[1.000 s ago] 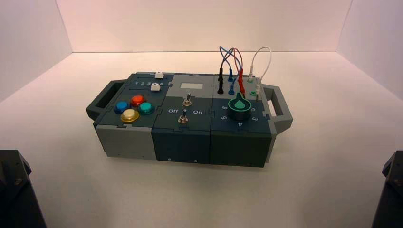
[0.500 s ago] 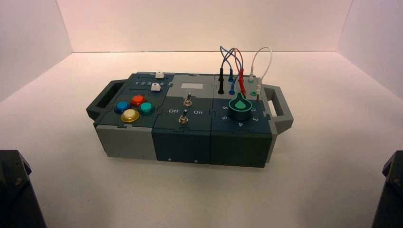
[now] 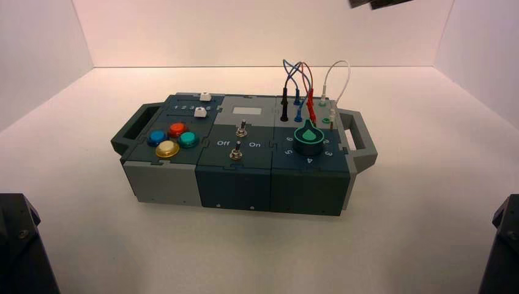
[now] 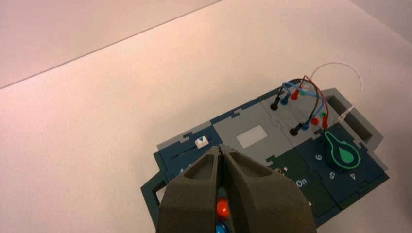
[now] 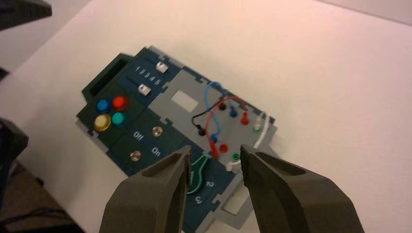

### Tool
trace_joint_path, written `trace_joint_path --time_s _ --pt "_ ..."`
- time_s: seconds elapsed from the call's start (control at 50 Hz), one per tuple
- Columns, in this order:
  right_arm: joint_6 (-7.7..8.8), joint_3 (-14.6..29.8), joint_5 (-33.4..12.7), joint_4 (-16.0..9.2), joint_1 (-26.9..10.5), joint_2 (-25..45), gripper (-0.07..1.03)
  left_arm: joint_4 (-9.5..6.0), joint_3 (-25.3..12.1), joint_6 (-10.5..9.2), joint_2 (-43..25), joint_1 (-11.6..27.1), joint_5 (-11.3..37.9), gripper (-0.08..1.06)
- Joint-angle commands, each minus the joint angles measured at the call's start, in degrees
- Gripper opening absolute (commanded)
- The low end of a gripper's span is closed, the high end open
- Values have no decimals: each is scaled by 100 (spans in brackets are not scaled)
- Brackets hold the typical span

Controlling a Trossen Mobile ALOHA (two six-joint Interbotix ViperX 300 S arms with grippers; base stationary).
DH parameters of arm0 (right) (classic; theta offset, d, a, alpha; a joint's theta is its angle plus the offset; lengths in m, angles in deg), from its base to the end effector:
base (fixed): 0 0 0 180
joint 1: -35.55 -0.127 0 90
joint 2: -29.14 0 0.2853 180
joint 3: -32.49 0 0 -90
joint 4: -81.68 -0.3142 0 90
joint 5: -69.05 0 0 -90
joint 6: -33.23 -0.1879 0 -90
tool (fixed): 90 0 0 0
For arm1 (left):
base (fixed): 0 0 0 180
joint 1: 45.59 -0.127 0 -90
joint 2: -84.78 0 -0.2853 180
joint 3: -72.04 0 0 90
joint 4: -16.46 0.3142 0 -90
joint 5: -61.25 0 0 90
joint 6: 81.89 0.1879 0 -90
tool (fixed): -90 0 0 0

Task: Pull the black wire.

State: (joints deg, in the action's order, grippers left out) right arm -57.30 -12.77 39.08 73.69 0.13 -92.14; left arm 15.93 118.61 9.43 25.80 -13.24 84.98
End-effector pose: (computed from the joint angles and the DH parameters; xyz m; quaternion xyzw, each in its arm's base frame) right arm 0.2306 0.1800 0.1654 -0.0438 0.3779 0.2889 0.8785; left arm 0.2540 -0.1617 0.1683 0.0996 0.3210 -0.2664 0.9034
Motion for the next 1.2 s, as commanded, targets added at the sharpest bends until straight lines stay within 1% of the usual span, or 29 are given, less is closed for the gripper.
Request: trace_joint_path --time_s 0.02,0.14,0.26,0.38,0.44,0.62,0.82,0.94,1.04,1.2 --pt "0 264 0 -62 -123 299 54 -9 -176 35 -26 167 53 -3" --pt "0 360 -53 -158 -299 589 54 -9 -158 26 -79 360 149 -3" --pt "0 501 -79 -237 -562 949 54 -18 -158 26 -167 519 167 -3" --pt "0 580 -88 -316 -668 1204 54 -26 -158 18 -264 598 176 -3" --pt "0 624 -88 -396 -729 1354 54 -53 -167 18 -299 642 176 -3" --pt "0 624 -88 -501 -756 1608 54 -79 -158 0 -387 765 176 -3" --pt "0 606 -88 -536 -765 1854 54 -105 -158 -9 -448 888 255 -3" --pt "0 668 -79 -598 -800 2092 54 -132 -158 -26 -448 932 290 -3" --pt "0 756 -79 -598 -905 2320 54 -132 -149 -26 -439 932 325 -3" --pt "0 888 -79 -598 -940 2610 54 -132 -158 -26 -431 940 334 -3"
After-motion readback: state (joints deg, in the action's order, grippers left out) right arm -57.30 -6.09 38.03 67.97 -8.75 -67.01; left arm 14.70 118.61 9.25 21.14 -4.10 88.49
